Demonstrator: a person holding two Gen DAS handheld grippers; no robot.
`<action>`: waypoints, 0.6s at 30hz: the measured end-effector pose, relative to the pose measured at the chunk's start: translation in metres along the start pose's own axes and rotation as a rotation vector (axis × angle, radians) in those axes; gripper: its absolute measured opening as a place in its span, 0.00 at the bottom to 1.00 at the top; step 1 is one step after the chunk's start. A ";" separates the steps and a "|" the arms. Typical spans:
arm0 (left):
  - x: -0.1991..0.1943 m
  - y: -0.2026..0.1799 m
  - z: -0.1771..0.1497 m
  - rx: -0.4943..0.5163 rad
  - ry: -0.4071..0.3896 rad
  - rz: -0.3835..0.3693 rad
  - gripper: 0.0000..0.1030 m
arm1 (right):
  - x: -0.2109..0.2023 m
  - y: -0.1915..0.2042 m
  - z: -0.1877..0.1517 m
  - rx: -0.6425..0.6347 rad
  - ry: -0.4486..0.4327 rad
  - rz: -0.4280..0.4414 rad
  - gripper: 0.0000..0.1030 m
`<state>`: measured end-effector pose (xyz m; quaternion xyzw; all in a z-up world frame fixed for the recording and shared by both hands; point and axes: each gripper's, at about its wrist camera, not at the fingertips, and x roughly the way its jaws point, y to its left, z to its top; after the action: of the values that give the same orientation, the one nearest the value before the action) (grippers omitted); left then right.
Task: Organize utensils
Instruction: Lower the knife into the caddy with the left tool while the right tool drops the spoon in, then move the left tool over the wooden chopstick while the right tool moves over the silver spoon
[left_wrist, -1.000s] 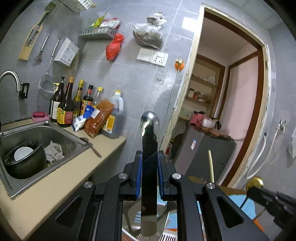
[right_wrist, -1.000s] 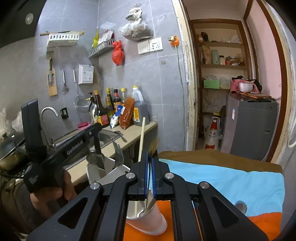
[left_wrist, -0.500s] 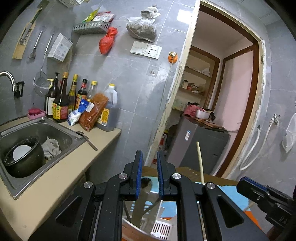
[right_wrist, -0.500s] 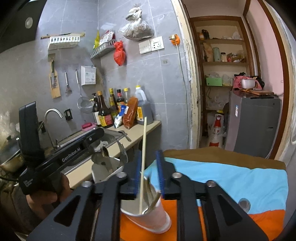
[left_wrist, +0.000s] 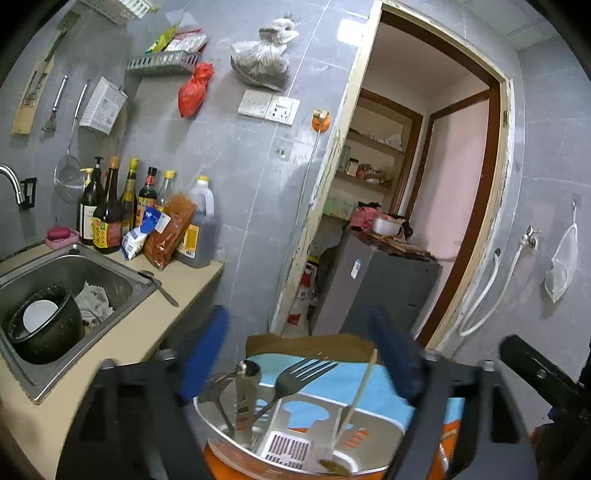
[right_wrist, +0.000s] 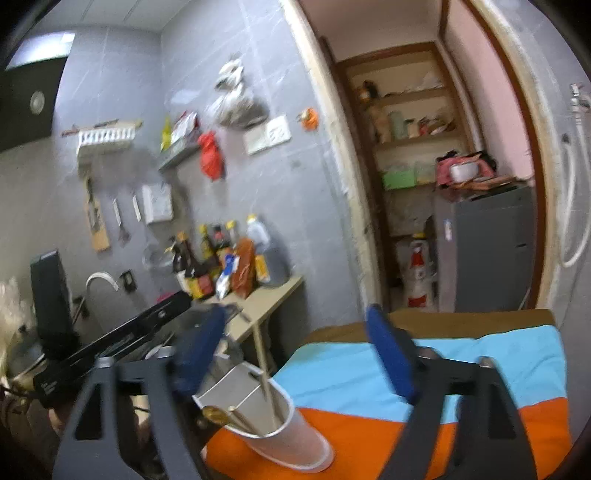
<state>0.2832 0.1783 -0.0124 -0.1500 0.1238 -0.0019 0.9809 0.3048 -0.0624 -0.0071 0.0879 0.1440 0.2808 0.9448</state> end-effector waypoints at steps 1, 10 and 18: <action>-0.003 -0.004 0.001 -0.004 -0.007 0.001 0.84 | -0.008 -0.004 0.002 0.002 -0.019 -0.022 1.00; -0.024 -0.055 -0.006 0.067 -0.027 -0.028 0.91 | -0.061 -0.037 0.006 -0.001 -0.092 -0.156 1.00; -0.031 -0.109 -0.037 0.118 0.011 -0.088 0.91 | -0.106 -0.068 -0.003 -0.042 -0.108 -0.269 1.00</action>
<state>0.2481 0.0649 -0.0072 -0.0970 0.1224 -0.0532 0.9863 0.2534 -0.1772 -0.0029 0.0631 0.0977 0.1496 0.9819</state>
